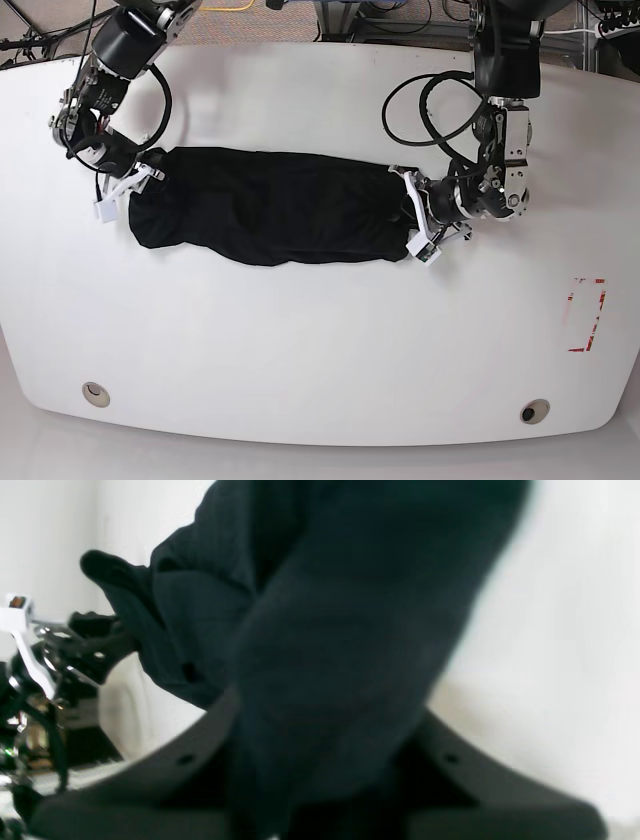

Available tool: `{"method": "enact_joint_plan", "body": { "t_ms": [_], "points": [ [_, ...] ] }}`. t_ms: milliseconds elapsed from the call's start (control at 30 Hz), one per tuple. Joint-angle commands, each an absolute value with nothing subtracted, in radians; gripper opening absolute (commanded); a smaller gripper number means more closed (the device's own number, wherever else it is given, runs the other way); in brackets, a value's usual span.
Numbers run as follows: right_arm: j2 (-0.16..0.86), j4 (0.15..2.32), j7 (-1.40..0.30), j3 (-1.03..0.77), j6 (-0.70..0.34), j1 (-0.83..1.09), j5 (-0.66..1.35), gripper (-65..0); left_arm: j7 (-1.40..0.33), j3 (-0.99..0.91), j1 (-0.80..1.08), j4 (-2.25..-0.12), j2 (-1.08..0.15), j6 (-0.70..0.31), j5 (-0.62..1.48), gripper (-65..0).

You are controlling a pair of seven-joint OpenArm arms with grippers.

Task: Fold the T-shirt properly
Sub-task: 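Fold the strip in half, bringing both grippers together over the middle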

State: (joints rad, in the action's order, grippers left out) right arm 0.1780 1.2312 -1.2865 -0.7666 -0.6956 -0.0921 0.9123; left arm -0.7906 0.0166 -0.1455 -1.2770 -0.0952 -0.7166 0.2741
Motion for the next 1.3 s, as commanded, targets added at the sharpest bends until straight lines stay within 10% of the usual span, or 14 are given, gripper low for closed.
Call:
{"method": "enact_joint_plan", "body": {
  "t_ms": [0, 567, 1267],
  "points": [
    [0.226, 1.293, -1.253, -0.739, -0.698, -0.111, 0.928, -65.0, -0.878, 0.067, -0.139, -1.268, -0.105, -0.698, 0.186, -54.9],
    [0.263, 1.882, -1.251, -0.492, -0.542, -0.015, 0.677, -65.0, -0.878, 0.237, -0.147, -1.150, -0.024, -0.676, 0.157, -54.7],
    [0.150, 2.026, -1.121, 0.027, -0.533, 0.036, 0.248, -62.6, -0.872, 0.331, -0.147, -1.122, 0.002, -0.601, 0.160, -54.7]
  ]
}}
